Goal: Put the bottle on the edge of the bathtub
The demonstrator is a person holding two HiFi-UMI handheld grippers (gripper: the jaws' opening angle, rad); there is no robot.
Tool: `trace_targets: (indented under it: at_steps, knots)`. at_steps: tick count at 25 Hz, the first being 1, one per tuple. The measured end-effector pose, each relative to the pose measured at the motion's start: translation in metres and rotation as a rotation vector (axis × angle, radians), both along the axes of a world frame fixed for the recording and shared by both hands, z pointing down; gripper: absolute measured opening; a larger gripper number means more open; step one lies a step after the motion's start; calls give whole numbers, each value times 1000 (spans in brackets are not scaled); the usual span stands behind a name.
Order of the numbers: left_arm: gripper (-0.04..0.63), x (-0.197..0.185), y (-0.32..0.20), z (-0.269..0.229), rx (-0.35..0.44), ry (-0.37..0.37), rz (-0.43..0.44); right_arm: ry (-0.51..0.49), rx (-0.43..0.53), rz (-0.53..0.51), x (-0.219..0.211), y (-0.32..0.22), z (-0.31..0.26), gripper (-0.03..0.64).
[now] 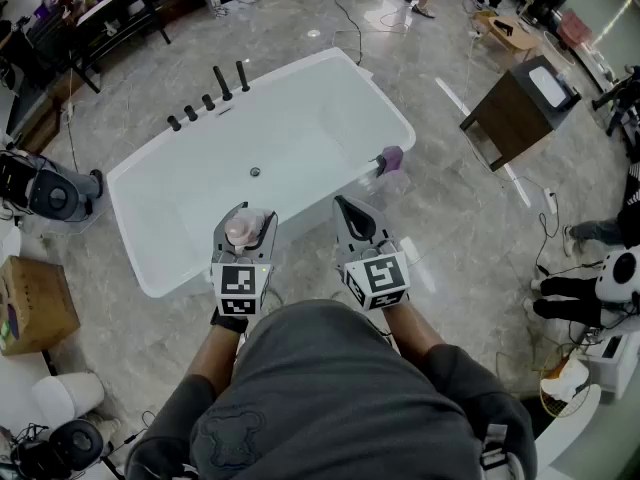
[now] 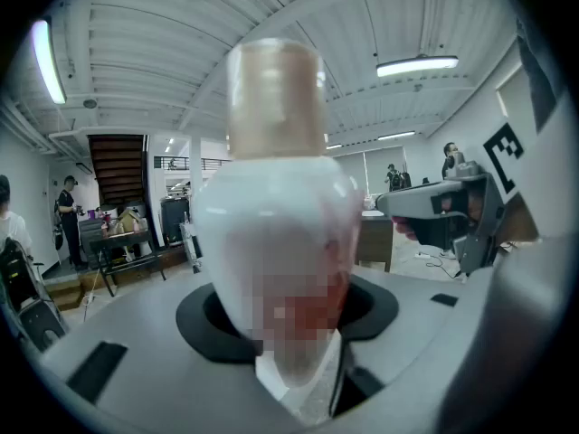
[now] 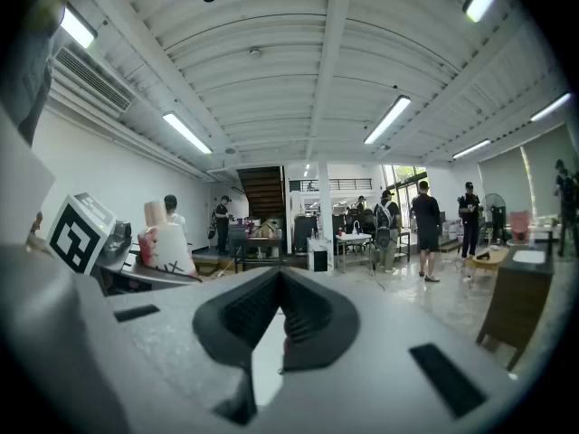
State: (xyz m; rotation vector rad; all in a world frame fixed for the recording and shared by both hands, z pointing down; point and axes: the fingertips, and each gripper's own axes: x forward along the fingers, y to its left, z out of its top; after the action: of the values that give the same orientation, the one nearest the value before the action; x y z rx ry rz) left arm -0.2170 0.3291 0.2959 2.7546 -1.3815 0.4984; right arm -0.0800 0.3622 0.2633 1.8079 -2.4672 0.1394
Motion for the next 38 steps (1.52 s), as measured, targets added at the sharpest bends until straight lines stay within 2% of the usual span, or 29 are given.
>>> trace_targets:
  at_steps: [8,17,21,30,34,38]
  knots:
    - [221,14,9,6,-15,-12,-9,-19,-23,-25,10,12,10,2]
    - [221,52,8,20,-37,3,-84,-40,-104,-62,63,20,47,2]
    - [222,59,-6,30,-64,-9,-97,-49,-138,-79,69,6,62,2]
    - [221,77,-90,58,-115,-7,-90,-22,-204,-53,91,-51,78,2]
    - [222,84,-149,74,-140,-1,-89,5,-239,-28,105,-101,88,2]
    - [222,85,-203,86,-153,4,-76,26,-269,-34,95,-154,100,2]
